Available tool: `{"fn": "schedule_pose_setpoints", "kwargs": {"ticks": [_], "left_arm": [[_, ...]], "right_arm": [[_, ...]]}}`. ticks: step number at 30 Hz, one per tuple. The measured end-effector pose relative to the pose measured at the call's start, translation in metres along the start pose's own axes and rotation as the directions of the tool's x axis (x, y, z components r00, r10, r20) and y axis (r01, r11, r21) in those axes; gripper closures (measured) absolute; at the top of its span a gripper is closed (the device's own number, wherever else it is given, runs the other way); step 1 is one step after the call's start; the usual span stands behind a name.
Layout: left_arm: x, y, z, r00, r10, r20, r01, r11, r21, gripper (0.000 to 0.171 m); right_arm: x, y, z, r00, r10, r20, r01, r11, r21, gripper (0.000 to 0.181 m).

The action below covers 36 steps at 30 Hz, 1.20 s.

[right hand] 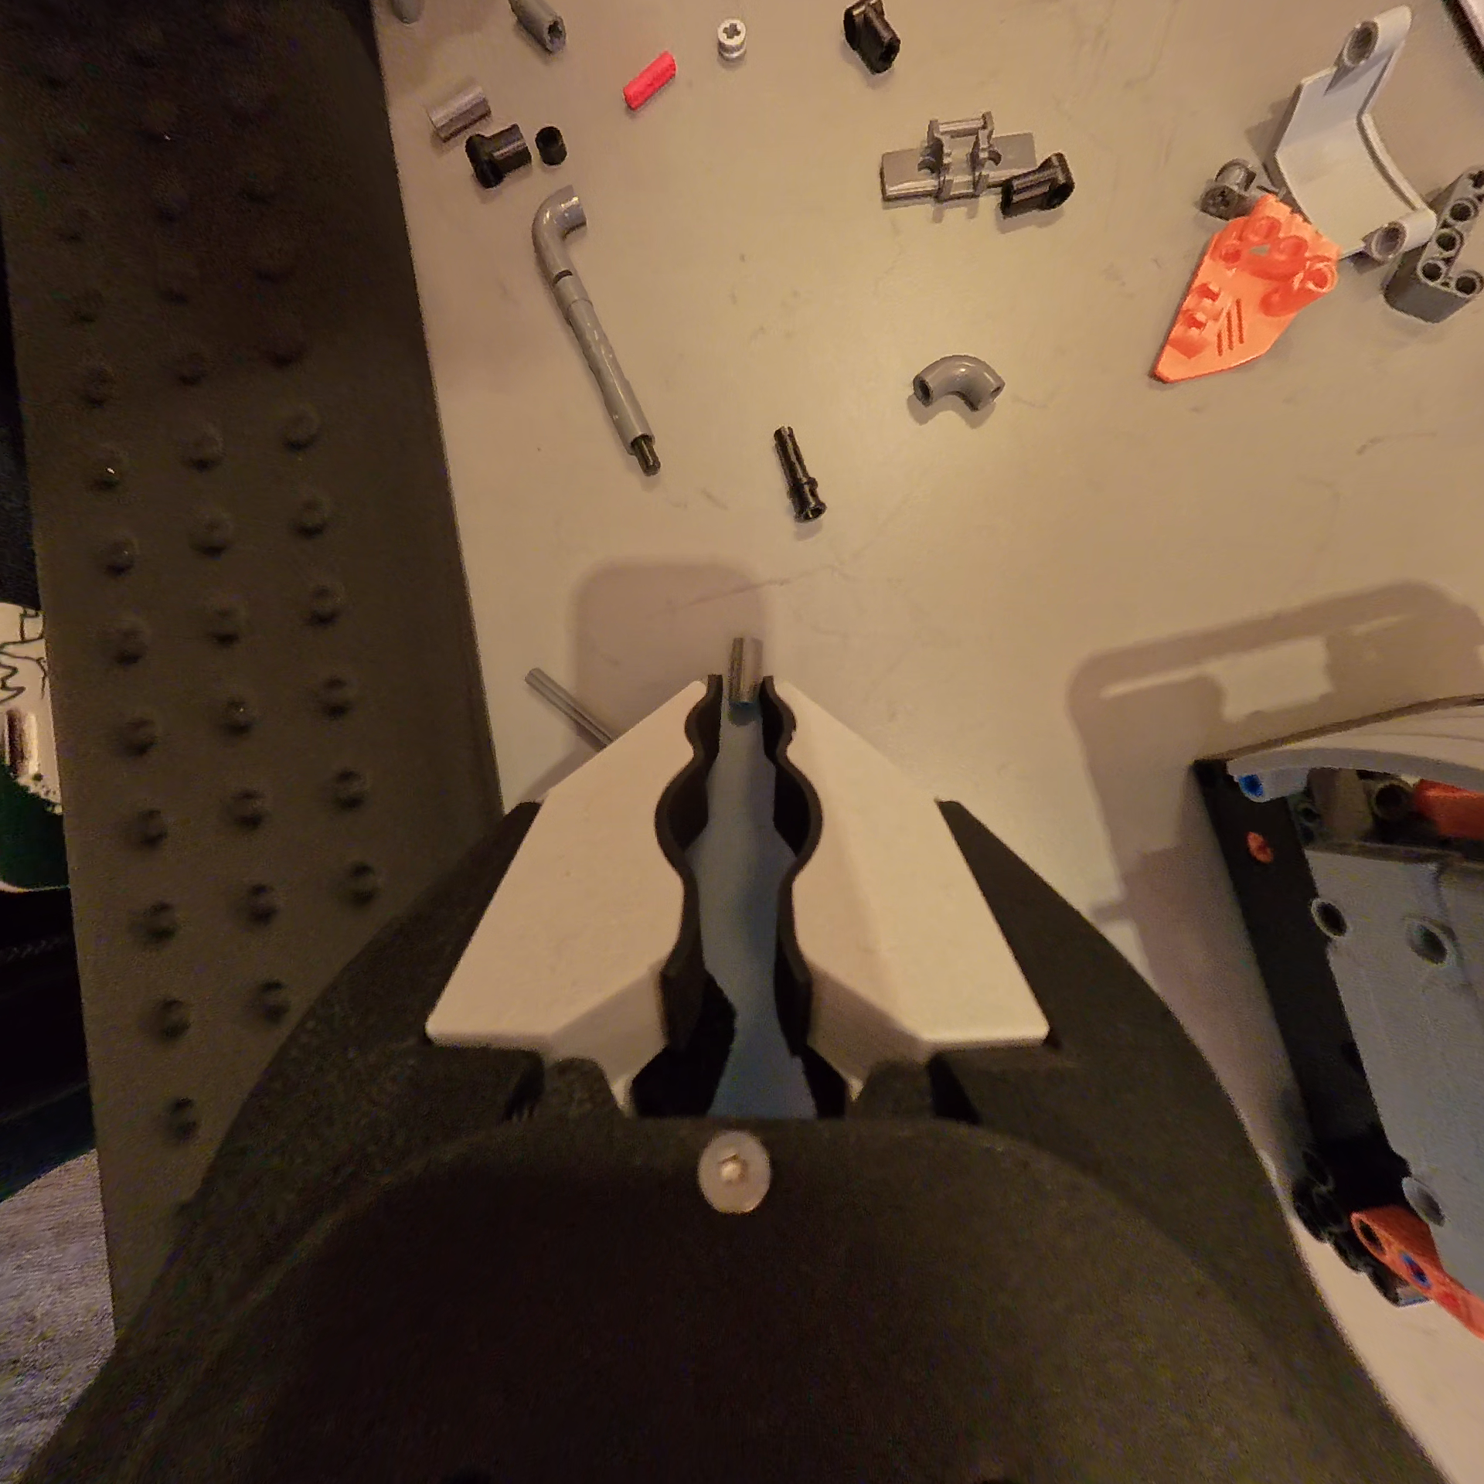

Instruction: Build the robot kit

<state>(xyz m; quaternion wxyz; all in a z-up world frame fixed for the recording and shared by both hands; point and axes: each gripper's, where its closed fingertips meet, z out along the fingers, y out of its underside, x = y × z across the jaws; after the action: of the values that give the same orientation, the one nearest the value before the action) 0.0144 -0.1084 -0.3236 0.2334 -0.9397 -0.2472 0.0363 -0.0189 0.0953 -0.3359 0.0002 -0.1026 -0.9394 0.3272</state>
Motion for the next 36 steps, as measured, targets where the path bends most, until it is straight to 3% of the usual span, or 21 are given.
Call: {"fn": "schedule_pose_setpoints", "kwargs": {"ticks": [9,22,28,36], "left_arm": [[-0.003,0.012,-0.007,1.0,-0.004,-0.025,0.003,0.999,-0.042,0.15],[-0.013,0.028,-0.015,0.998,-0.036,0.046,0.039,0.997,-0.073,0.149],[-0.006,0.031,-0.022,0.998,-0.064,-0.008,0.063,0.996,-0.061,0.151],[0.005,0.025,-0.008,0.999,-0.026,-0.047,0.022,0.997,-0.078,0.152]], "right_arm": [[-0.002,-0.002,-0.008,1.0,0.011,-0.01,-0.011,1.0,0.025,0.171],[-0.005,-0.008,-0.018,0.999,0.041,-0.035,-0.038,0.997,0.059,0.166],[-0.011,-0.008,-0.02,0.999,0.044,-0.019,-0.043,0.997,0.066,0.166],[-0.02,0.009,-0.029,0.998,0.056,0.04,-0.057,0.998,0.03,0.167]]}}
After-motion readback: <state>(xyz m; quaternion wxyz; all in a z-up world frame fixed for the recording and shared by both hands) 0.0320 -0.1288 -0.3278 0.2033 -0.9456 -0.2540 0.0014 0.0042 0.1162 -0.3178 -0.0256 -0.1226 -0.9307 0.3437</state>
